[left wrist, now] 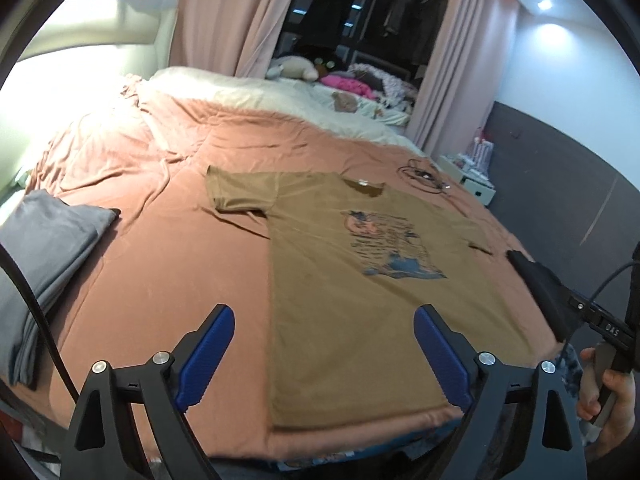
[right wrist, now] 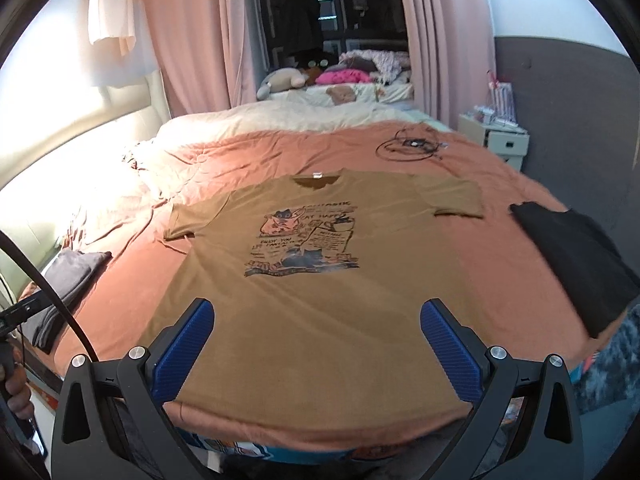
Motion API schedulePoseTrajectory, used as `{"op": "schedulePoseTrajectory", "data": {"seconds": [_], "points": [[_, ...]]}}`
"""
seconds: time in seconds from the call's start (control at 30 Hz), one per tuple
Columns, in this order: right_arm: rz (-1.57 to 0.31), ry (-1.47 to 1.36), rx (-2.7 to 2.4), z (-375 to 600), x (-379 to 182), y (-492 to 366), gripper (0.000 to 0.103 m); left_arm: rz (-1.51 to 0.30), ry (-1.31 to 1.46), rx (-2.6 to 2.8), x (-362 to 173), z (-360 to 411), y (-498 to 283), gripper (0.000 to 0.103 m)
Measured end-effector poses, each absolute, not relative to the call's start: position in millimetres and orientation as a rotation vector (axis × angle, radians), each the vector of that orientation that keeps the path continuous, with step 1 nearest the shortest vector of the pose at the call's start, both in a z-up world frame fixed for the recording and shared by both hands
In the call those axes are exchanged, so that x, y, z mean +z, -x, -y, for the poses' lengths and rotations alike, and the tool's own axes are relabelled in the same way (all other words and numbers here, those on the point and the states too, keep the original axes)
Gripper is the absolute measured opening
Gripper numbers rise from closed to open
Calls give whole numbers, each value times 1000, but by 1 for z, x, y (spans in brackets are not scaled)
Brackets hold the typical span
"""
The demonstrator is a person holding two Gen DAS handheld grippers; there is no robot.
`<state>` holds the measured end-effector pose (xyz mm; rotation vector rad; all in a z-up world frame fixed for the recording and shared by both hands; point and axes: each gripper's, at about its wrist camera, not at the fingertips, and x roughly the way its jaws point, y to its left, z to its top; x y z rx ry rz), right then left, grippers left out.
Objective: Fold small clothes
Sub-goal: 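Move the left tool toward the sleeve nearest it while the right tool approaches the shirt body, then grasp the olive T-shirt sleeve edge with the left tool and lift it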
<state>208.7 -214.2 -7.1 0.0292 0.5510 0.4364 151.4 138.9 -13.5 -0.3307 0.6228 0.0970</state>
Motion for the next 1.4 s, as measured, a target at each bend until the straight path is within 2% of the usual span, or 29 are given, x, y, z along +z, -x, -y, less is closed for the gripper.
{"op": "schedulePoseTrajectory", "data": {"seconds": [0.13,0.47,0.63,0.77,0.97,1.1,1.33,1.4], "points": [[-588,-44,440,205,-7,-255,103,-656,357,119,-20,-160,-188,85],[-675,-77,497,173,3,-342,86,-705,412,186,-27,-211,-273,78],[-701,-69,526,157,4,-379,84,-715,430,232,-31,-241,-310,73],[-738,-65,556,136,2,-414,74,-731,450,252,-37,-264,-338,71],[-785,-65,575,104,-6,-460,74,-775,504,266,-61,-301,-379,68],[-810,-50,592,78,-14,-484,66,-795,535,275,-81,-324,-405,68],[-861,-28,612,31,-35,-523,64,-831,575,280,-121,-364,-445,66],[-877,-19,620,15,-43,-534,60,-838,581,277,-130,-372,-457,65]]}}
